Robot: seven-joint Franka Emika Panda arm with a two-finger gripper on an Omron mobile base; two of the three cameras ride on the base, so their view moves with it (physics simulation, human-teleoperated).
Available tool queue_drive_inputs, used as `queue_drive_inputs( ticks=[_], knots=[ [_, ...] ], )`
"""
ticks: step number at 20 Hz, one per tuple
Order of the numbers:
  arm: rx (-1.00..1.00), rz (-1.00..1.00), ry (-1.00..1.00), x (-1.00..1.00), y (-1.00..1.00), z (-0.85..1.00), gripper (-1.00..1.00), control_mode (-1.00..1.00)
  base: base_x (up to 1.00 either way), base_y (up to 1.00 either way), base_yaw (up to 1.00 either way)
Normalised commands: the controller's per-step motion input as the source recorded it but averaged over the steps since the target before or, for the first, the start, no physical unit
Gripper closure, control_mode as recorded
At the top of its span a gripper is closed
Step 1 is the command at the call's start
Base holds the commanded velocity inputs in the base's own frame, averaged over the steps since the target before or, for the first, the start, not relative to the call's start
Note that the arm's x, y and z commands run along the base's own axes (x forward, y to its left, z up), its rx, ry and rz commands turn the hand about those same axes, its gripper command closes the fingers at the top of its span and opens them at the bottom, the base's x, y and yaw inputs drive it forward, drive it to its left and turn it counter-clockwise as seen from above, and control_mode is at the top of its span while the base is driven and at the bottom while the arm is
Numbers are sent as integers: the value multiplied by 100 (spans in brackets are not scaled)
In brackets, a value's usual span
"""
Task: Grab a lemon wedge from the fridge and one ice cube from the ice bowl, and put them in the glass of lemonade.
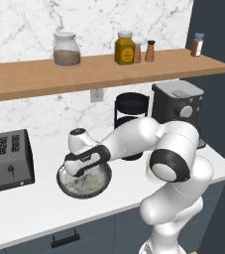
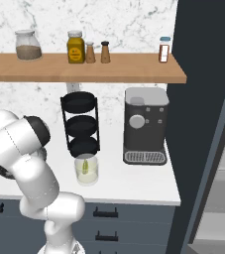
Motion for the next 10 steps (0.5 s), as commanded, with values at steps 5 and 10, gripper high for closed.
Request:
queue_drive_inputs(
  ticks=[5,10],
  knots=[
    [0,0,3,-4,0,0,100,-100,0,0,0],
    [-5,0,0,-1,2,50,100,-100,0,0,0]
  ],
)
